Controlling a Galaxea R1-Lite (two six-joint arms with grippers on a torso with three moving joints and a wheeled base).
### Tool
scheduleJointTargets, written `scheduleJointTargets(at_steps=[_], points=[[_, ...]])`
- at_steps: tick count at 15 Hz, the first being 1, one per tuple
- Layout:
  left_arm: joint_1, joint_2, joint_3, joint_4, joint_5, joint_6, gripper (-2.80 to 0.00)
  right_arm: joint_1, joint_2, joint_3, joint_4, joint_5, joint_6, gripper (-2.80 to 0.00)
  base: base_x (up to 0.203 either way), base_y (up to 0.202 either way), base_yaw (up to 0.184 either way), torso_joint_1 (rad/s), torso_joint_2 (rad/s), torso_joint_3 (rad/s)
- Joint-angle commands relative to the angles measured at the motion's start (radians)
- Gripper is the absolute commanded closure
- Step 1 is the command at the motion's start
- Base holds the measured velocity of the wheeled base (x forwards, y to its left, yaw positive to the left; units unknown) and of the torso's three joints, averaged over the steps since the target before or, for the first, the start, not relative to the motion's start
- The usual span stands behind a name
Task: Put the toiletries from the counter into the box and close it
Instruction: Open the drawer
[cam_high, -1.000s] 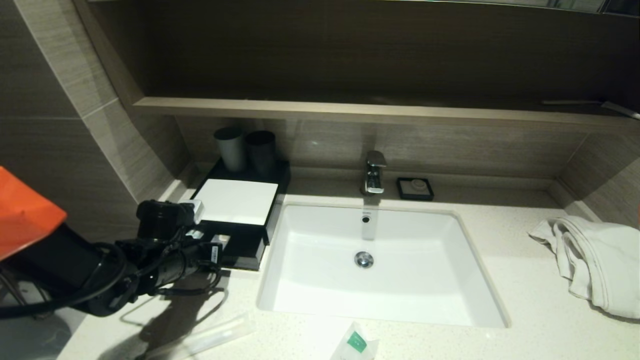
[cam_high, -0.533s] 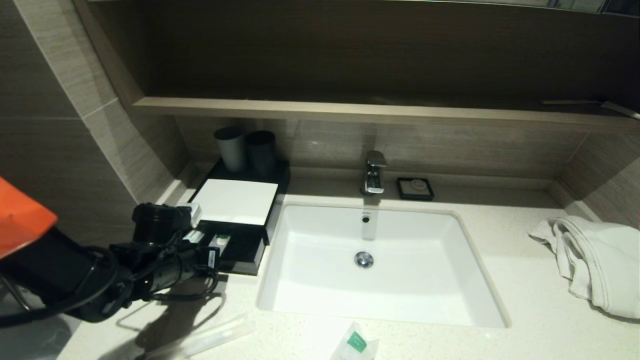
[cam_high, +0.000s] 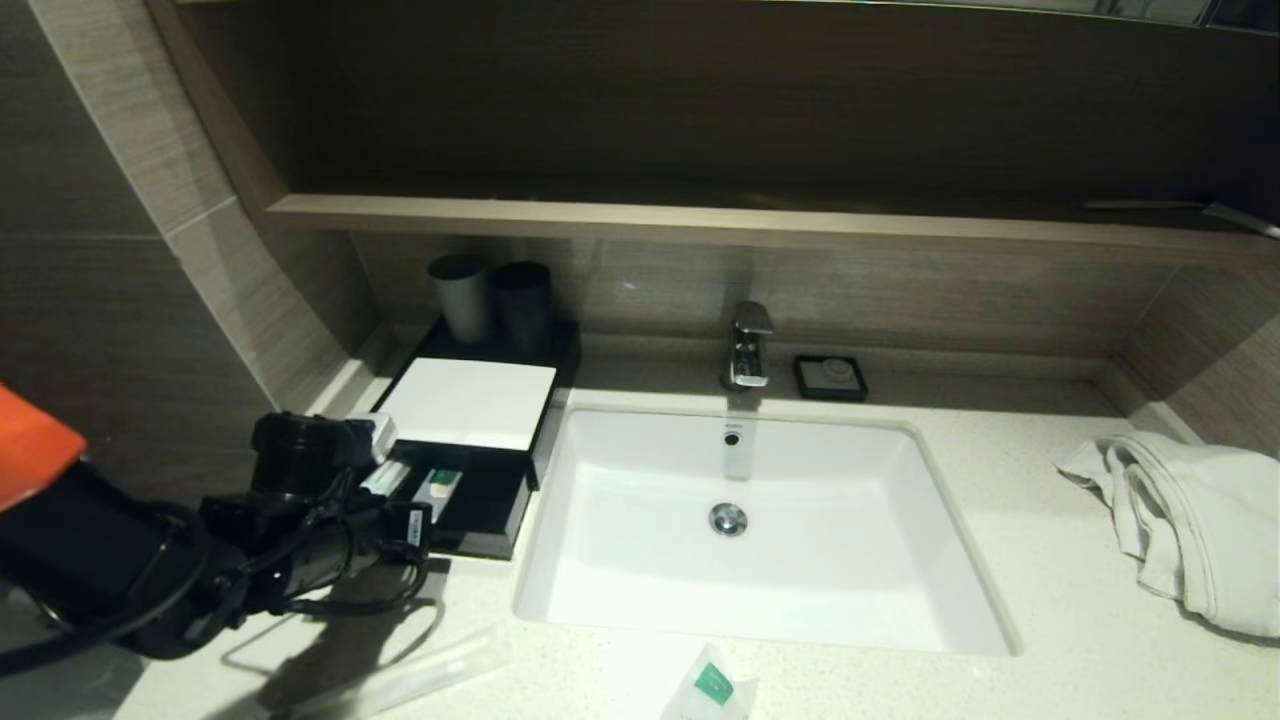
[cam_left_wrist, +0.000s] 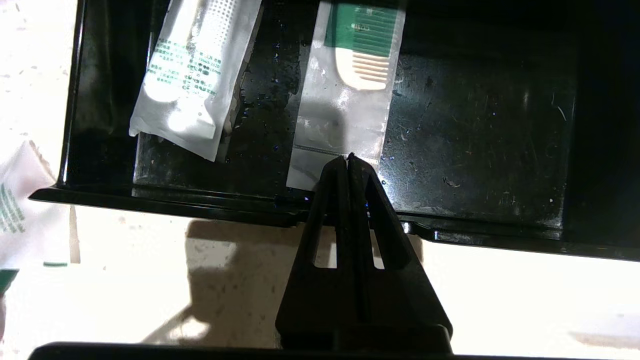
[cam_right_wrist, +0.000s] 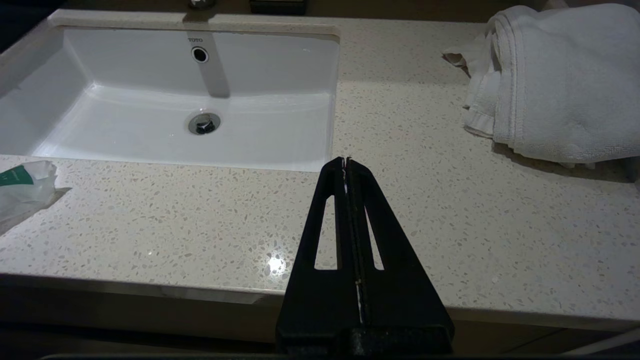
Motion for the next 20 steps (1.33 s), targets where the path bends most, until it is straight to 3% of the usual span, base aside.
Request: scheduleJointTargets(at_steps=[1,20], points=[[-0.001,-0.01,0.014,-0.004,0.001,-0.001,0.0,0.0,0.0,0.0,0.0,0.0,0.0,0.0,0.0,0.0,0.0,0.0,0.0,0.0],[-0.006,-0.077,0.119,-0.003,-0.001,0.005,0.0,0.0,0.0,0.0,0.0,0.0,0.0,0.0,0.0,0.0,0.0,0.0,0.0,0.0]])
